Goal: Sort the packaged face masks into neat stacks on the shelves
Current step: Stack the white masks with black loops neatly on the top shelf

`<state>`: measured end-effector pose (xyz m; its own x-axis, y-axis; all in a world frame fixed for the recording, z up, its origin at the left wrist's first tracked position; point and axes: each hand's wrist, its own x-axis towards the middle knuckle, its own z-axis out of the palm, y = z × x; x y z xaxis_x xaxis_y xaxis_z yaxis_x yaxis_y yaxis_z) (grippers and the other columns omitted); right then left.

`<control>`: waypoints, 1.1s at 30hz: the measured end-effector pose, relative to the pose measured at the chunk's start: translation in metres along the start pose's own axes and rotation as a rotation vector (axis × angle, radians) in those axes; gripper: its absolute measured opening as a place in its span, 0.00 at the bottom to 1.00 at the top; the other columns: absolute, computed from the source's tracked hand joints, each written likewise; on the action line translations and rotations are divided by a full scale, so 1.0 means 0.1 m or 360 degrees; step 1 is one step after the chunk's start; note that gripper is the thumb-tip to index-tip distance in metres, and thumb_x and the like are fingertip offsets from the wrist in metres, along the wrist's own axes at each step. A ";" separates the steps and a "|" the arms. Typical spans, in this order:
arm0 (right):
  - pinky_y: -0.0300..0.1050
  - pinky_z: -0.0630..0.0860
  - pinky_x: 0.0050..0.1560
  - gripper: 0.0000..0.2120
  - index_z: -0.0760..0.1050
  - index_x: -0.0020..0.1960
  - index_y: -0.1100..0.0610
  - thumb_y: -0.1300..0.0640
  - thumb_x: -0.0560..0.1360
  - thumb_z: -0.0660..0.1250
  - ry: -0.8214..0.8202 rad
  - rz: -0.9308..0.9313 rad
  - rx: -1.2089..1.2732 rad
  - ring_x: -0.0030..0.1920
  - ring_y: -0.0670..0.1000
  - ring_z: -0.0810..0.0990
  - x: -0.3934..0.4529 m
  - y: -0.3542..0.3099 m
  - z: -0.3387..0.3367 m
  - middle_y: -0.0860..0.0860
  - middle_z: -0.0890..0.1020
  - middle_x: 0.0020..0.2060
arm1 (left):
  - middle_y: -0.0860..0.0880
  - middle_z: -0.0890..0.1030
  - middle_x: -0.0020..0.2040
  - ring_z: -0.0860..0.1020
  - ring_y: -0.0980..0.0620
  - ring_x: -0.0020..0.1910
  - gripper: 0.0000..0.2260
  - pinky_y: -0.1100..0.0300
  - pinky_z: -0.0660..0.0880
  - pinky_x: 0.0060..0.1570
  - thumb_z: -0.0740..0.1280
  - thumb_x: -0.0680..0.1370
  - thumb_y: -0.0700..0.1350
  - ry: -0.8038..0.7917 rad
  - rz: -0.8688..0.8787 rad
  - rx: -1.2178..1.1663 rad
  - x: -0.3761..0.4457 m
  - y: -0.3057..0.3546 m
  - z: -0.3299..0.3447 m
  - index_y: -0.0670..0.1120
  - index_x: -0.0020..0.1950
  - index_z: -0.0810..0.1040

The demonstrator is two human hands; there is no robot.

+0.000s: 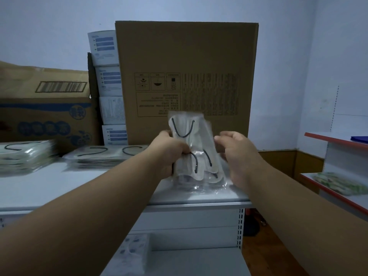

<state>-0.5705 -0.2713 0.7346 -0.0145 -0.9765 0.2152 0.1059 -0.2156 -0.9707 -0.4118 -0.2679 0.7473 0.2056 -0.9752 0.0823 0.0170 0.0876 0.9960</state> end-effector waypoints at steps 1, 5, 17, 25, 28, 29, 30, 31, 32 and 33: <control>0.50 0.72 0.62 0.24 0.67 0.72 0.56 0.51 0.78 0.68 0.0052 -0.0041 -0.0101 0.60 0.52 0.73 -0.01 -0.02 0.01 0.49 0.74 0.62 | 0.40 0.80 0.54 0.84 0.41 0.46 0.23 0.46 0.83 0.38 0.69 0.74 0.29 0.0004 0.0076 -0.0037 -0.01 0.00 -0.06 0.45 0.65 0.68; 0.66 0.75 0.61 0.48 0.64 0.73 0.54 0.37 0.61 0.79 -0.0300 0.0158 0.0009 0.63 0.59 0.78 -0.13 -0.11 0.23 0.56 0.77 0.66 | 0.42 0.80 0.59 0.83 0.42 0.53 0.33 0.43 0.82 0.48 0.76 0.69 0.30 -0.0085 0.0313 -0.0165 -0.08 0.01 -0.34 0.45 0.70 0.68; 0.51 0.80 0.58 0.39 0.53 0.78 0.41 0.51 0.75 0.72 -0.0555 -0.0374 -0.0450 0.55 0.48 0.81 -0.30 -0.21 1.49 0.47 0.77 0.57 | 0.38 0.84 0.54 0.85 0.39 0.48 0.21 0.45 0.82 0.43 0.75 0.72 0.35 0.0040 0.0355 -0.0600 -0.19 0.15 -1.48 0.39 0.64 0.75; 0.68 0.77 0.55 0.10 0.74 0.52 0.62 0.65 0.73 0.71 -0.0401 0.0173 0.0505 0.47 0.64 0.81 -0.38 0.04 2.24 0.62 0.82 0.47 | 0.43 0.83 0.55 0.83 0.40 0.52 0.21 0.37 0.81 0.47 0.76 0.73 0.41 0.0392 0.0357 -0.1187 -0.21 0.17 -2.03 0.47 0.63 0.74; 0.59 0.82 0.36 0.08 0.76 0.50 0.57 0.67 0.74 0.71 -0.0244 -0.0002 0.0384 0.42 0.58 0.83 -0.32 0.02 2.33 0.58 0.83 0.46 | 0.41 0.82 0.59 0.82 0.40 0.54 0.22 0.40 0.81 0.53 0.74 0.74 0.42 0.0319 0.0341 -0.1222 -0.26 0.15 -2.37 0.45 0.66 0.72; 0.55 0.81 0.33 0.09 0.76 0.49 0.57 0.67 0.73 0.71 -0.0206 -0.0076 0.0309 0.42 0.57 0.83 -0.31 0.01 2.31 0.58 0.82 0.46 | 0.40 0.81 0.60 0.82 0.40 0.55 0.23 0.41 0.81 0.53 0.73 0.74 0.40 0.0330 0.0379 -0.1196 -0.27 0.15 -2.54 0.45 0.66 0.72; 0.50 0.80 0.32 0.09 0.76 0.48 0.57 0.68 0.72 0.72 -0.0180 -0.0159 0.0230 0.42 0.56 0.83 -0.29 0.00 2.26 0.58 0.82 0.46 | 0.39 0.80 0.60 0.83 0.40 0.54 0.23 0.43 0.81 0.52 0.73 0.73 0.38 0.0350 0.0431 -0.1124 -0.29 0.14 -2.72 0.46 0.66 0.71; 0.47 0.79 0.30 0.10 0.76 0.48 0.57 0.69 0.72 0.72 -0.0173 -0.0231 0.0154 0.42 0.55 0.82 -0.30 -0.04 2.20 0.57 0.82 0.45 | 0.40 0.79 0.60 0.83 0.40 0.54 0.23 0.45 0.82 0.52 0.72 0.73 0.37 0.0361 0.0493 -0.0992 -0.32 0.13 -2.88 0.47 0.66 0.71; 0.44 0.79 0.30 0.10 0.76 0.48 0.58 0.69 0.72 0.71 -0.0193 -0.0292 0.0096 0.41 0.55 0.82 -0.30 -0.06 2.15 0.57 0.81 0.45 | 0.41 0.79 0.60 0.83 0.41 0.54 0.24 0.46 0.82 0.52 0.72 0.73 0.35 0.0353 0.0560 -0.0799 -0.36 0.11 -3.00 0.47 0.66 0.71; 0.43 0.79 0.30 0.10 0.76 0.48 0.59 0.70 0.71 0.71 -0.0229 -0.0343 0.0040 0.41 0.54 0.82 -0.31 -0.09 2.10 0.57 0.81 0.44 | 0.42 0.79 0.59 0.83 0.43 0.54 0.23 0.47 0.82 0.52 0.73 0.73 0.34 0.0321 0.0619 -0.0574 -0.39 0.09 -3.07 0.47 0.65 0.72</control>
<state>-0.3619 -0.2368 0.7593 0.1018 -0.8963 0.4316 0.1402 -0.4166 -0.8982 -0.1189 -0.1667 0.7429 0.4459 -0.8022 0.3971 0.2286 0.5310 0.8159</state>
